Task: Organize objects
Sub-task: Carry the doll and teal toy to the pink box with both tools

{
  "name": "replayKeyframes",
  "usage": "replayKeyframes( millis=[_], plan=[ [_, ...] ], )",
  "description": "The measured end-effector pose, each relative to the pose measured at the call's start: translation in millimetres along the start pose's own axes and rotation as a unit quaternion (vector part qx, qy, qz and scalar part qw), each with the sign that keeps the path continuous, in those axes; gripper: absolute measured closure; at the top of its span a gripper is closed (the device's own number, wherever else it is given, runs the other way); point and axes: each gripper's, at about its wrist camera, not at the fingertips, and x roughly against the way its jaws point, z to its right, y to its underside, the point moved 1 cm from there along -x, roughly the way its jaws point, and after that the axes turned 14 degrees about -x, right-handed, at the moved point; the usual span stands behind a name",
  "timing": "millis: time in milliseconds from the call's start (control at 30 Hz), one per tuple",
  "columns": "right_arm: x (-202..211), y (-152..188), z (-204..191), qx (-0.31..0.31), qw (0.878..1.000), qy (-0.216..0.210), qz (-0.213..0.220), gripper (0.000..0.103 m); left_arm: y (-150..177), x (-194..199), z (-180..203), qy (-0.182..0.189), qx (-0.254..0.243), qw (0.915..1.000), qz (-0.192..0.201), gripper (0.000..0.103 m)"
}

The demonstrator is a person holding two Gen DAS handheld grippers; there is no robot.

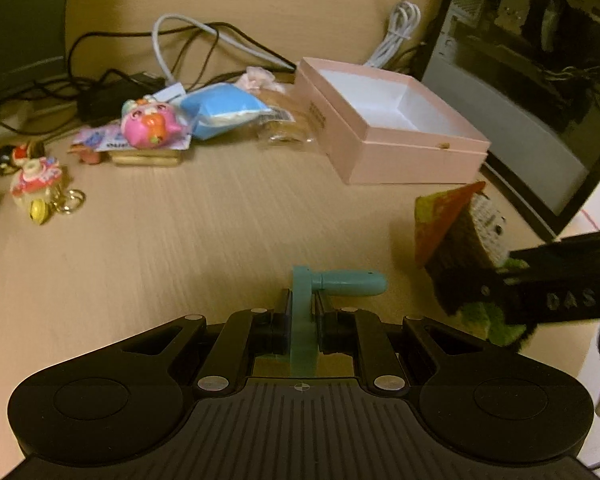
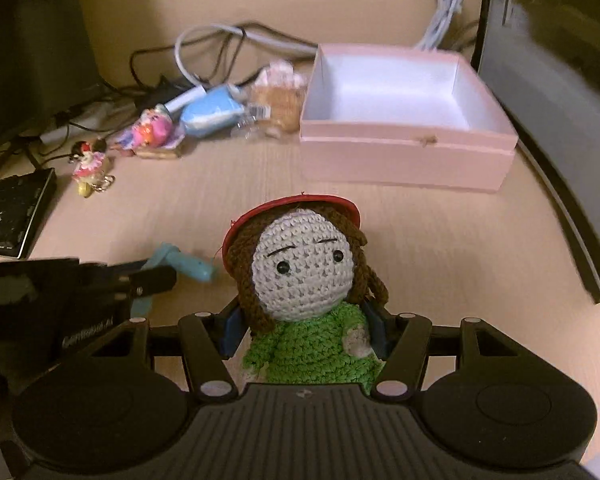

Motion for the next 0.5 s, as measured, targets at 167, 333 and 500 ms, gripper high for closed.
replayKeyframes(
  millis=[167, 333, 500],
  plan=[
    [6.6, -4.0, 11.7, -0.007, 1.0, 0.001, -0.017, 0.043, 1.1, -2.0, 4.9, 0.039, 0.021, 0.999, -0.011, 0.089],
    [26.4, -15.5, 29.6, -0.022, 0.999, -0.013, -0.023, 0.043, -10.6, -2.5, 14.8, 0.054, 0.038, 0.9978, -0.004, 0.089],
    [55.2, -32.8, 55.8, -0.005, 0.999, -0.027, 0.018, 0.043, -58.0, -5.8, 22.5, 0.039, 0.075, 0.9961, 0.026, 0.089]
  ],
)
